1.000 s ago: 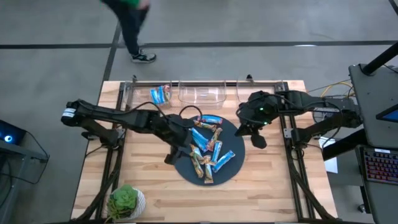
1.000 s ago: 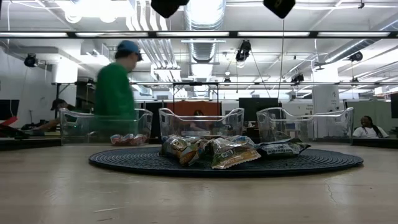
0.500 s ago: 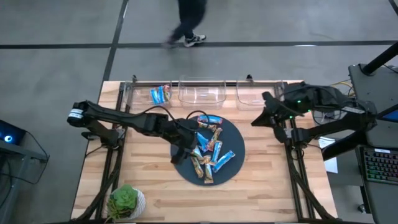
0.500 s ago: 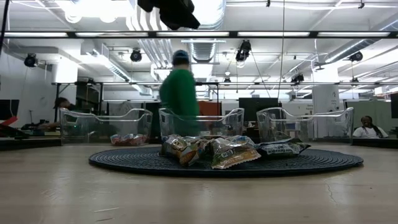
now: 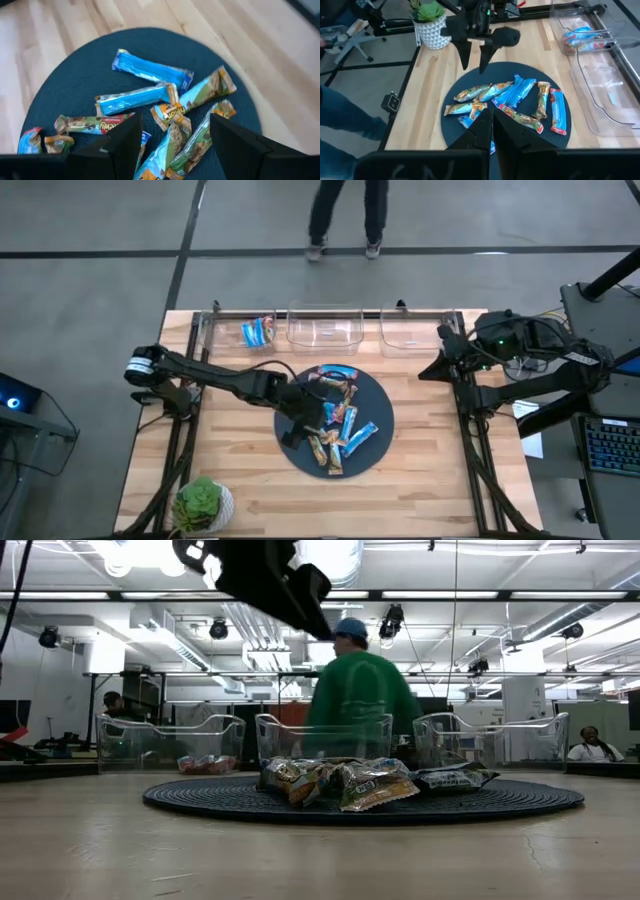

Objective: Pick and place Granola Bars by type
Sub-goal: Put the yellow granola bar into the right transparent bin

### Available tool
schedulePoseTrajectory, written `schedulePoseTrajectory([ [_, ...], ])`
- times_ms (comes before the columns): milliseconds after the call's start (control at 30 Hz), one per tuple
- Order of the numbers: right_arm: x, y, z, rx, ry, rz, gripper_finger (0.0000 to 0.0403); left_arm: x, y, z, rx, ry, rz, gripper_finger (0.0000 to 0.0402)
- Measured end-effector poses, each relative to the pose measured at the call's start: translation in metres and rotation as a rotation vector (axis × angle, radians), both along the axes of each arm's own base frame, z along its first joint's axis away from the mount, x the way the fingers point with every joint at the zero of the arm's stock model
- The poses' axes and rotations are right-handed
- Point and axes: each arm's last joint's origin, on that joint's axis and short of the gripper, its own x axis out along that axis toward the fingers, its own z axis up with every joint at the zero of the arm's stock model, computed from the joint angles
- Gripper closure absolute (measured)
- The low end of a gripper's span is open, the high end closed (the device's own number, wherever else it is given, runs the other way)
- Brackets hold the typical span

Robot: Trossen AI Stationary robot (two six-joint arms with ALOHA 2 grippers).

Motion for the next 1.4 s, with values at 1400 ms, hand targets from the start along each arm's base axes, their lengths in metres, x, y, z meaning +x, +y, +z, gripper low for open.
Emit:
schedulePoseTrajectory([
  [1400, 0.005, -0.001, -0.008, 0.04, 0.062, -0.049, 0.0394, 0.011, -0.011, -0.089, 0.297, 0.271, -0.404, 0.0189],
])
